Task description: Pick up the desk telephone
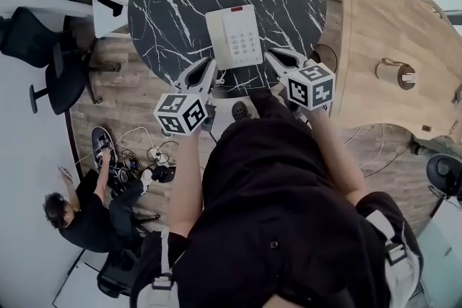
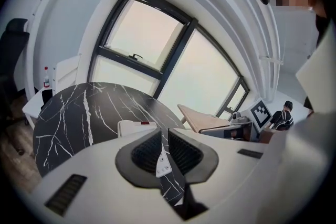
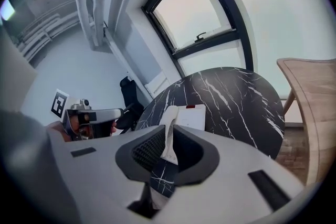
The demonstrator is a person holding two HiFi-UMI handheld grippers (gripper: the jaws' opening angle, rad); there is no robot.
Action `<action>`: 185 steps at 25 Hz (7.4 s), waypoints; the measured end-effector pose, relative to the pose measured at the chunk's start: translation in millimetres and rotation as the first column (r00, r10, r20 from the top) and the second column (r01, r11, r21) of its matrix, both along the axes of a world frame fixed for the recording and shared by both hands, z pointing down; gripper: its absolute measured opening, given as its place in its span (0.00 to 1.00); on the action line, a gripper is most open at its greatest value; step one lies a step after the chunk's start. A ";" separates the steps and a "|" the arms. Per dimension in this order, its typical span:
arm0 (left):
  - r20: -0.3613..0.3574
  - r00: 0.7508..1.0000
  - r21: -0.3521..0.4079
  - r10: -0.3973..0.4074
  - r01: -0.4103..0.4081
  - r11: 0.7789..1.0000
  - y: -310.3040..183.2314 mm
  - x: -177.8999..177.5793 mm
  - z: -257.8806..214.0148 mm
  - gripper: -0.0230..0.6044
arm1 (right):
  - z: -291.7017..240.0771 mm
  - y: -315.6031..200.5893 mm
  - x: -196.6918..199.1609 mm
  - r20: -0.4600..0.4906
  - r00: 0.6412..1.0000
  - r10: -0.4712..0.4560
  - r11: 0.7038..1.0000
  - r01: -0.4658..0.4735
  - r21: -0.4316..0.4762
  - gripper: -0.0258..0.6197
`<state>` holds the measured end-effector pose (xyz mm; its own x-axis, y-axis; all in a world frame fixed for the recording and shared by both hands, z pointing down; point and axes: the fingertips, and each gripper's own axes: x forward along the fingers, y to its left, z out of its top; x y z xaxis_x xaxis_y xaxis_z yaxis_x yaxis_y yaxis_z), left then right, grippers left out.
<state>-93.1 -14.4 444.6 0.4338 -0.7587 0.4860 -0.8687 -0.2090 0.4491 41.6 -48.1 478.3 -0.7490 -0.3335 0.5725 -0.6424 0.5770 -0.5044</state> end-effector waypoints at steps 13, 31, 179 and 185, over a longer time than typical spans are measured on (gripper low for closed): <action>-0.072 0.996 -0.144 -0.047 0.036 0.989 -24.8 15.3 47.2 0.27 | 52.3 -20.5 -11.5 -0.006 0.990 -0.139 0.978 0.136 -0.157 0.32; -0.069 0.997 -0.299 -0.018 -0.003 0.954 -33.9 6.5 116.9 0.58 | 106.9 -18.2 -15.8 -0.015 0.990 -0.139 0.953 0.130 -0.275 0.54; -0.196 0.945 0.116 0.261 -0.242 0.963 -145.4 -75.7 -64.5 0.64 | -68.9 -142.6 -126.4 0.124 0.992 0.028 0.997 -0.037 0.072 0.54; -0.193 0.946 0.112 0.261 -0.243 0.963 -145.4 -75.8 -62.9 0.64 | -66.8 -142.3 -127.0 0.120 0.993 0.023 0.997 -0.032 0.070 0.54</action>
<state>-168.9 -159.8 381.6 0.6997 -0.6463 0.3046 -0.6737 -0.4549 0.5824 -85.4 -190.4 411.5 -0.8004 -0.3918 0.4538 -0.5964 0.5973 -0.5362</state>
